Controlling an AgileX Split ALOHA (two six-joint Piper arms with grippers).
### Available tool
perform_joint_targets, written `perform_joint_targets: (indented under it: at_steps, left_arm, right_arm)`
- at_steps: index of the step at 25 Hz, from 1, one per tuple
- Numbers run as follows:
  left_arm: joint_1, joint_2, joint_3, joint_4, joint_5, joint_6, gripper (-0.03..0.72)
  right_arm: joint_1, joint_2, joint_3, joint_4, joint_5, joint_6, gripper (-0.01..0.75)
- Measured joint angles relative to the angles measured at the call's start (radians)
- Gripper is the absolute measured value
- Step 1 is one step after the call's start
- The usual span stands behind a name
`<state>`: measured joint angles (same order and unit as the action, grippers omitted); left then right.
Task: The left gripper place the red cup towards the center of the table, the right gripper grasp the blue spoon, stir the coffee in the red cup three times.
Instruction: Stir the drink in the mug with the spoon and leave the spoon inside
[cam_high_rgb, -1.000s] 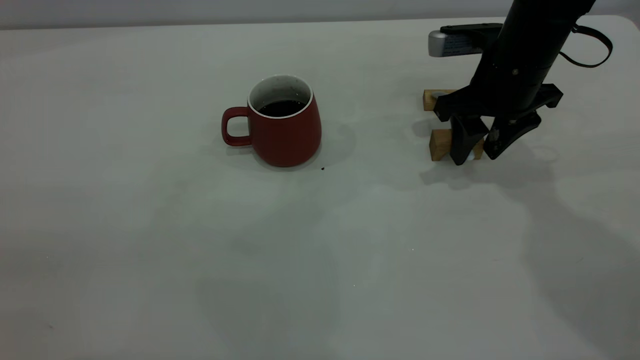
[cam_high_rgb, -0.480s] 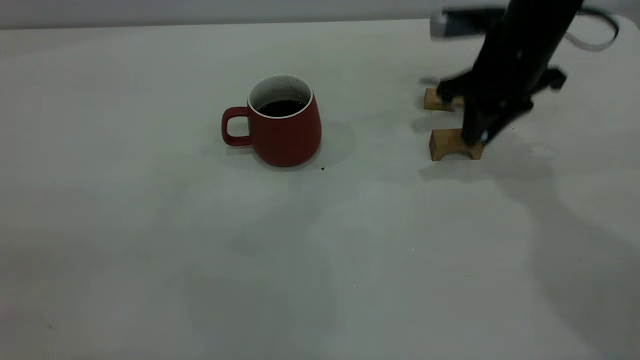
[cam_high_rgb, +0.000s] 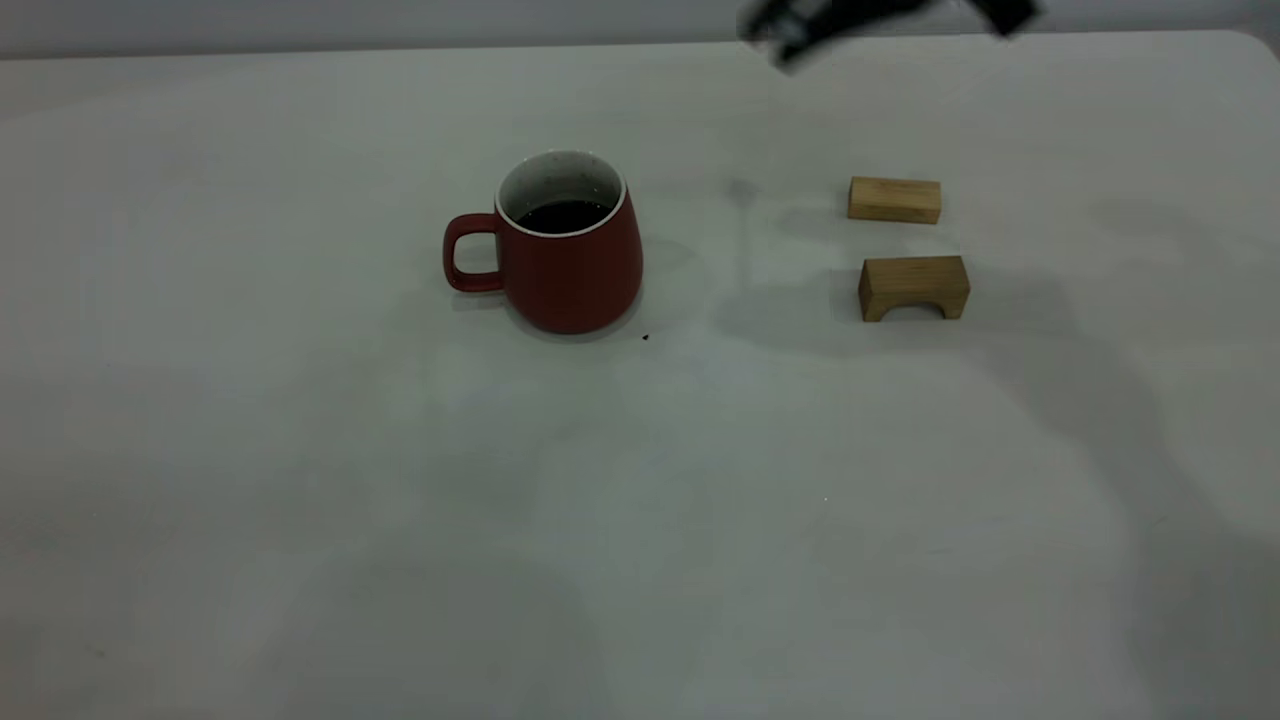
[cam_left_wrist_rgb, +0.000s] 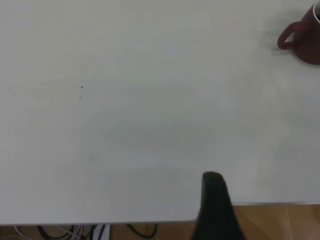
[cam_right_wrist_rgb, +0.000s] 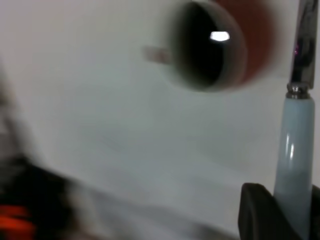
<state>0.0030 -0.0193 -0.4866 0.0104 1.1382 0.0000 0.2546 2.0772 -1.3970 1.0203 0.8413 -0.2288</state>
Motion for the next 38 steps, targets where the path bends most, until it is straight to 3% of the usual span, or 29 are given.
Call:
perform_joint_targets:
  at_steps: [5,12,15,29,38]
  left_arm:
    - [0.000,0.000,0.000,0.000,0.000,0.000,0.594]
    - [0.000,0.000,0.000,0.000,0.000,0.000,0.594]
    - [0.000,0.000,0.000,0.000,0.000,0.000,0.594]
    - [0.000,0.000,0.000,0.000,0.000,0.000,0.594]
    - [0.000,0.000,0.000,0.000,0.000,0.000,0.594]
  right_arm:
    - [0.030,0.005,0.000,0.302,0.000,0.080,0.149]
    - [0.131,0.076,0.000,0.616,-0.010,0.506,0.149]
    - [0.167,0.110,0.000,0.712,-0.014,0.590,0.149]
    - [0.194,0.279,-0.072,0.742,-0.022,0.668,0.149]
    - [0.193,0.439,-0.251,0.744,-0.005,0.728,0.149]
